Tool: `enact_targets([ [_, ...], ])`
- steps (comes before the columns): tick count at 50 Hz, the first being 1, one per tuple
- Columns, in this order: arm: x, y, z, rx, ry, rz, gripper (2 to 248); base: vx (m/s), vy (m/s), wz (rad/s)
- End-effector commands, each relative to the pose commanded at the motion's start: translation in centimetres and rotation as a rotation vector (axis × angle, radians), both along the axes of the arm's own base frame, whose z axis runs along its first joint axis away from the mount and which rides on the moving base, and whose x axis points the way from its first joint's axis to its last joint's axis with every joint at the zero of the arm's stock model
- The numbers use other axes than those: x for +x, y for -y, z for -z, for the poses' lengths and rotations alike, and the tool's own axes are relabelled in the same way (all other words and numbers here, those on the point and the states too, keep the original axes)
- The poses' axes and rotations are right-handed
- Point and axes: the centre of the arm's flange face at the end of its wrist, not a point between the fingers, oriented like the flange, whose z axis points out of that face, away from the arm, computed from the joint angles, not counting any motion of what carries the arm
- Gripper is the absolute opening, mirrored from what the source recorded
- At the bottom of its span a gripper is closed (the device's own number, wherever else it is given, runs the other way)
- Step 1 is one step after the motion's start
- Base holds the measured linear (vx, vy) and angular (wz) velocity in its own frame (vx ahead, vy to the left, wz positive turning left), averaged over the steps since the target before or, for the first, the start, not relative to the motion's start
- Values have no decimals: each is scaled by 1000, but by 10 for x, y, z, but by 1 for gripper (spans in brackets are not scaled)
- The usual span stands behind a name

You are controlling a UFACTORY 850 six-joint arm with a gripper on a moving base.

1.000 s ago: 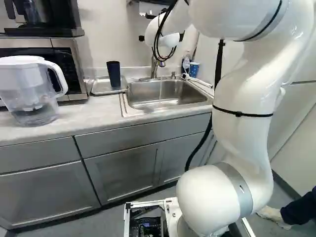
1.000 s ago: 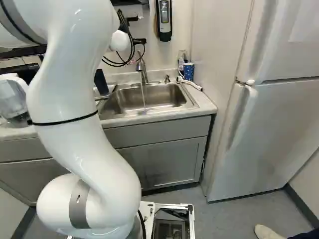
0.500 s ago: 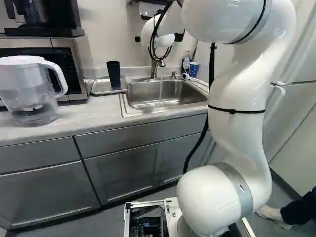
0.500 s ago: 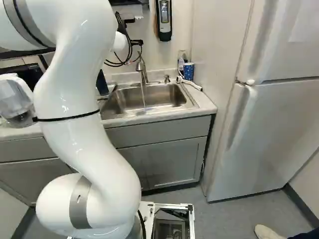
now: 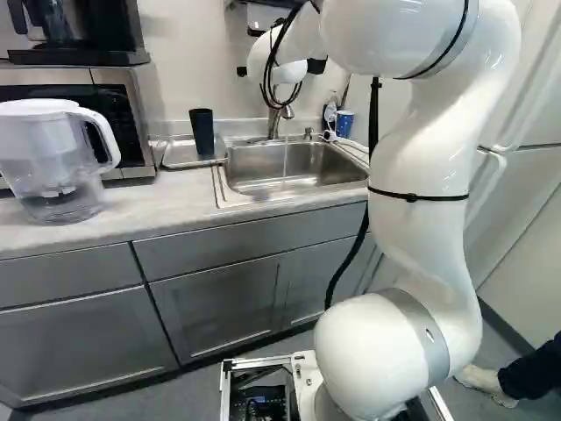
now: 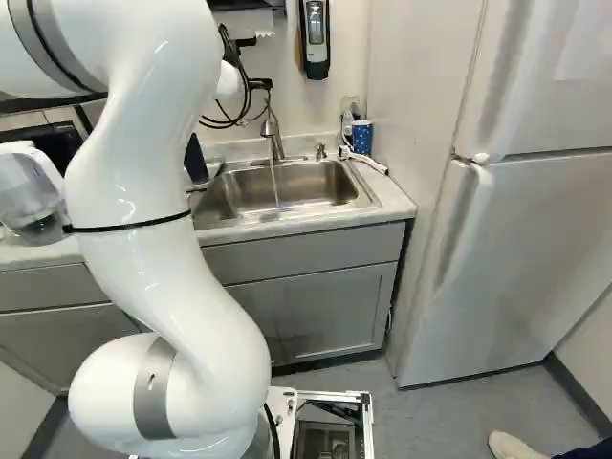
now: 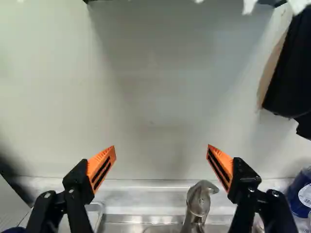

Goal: Rinse the cup and place it in the tray

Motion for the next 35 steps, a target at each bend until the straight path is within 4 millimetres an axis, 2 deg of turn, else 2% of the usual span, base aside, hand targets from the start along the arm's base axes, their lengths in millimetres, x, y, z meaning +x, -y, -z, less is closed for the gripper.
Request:
enact_targets([
  [35, -1, -6, 8, -20, -89, -3, 247, 0, 0, 0],
])
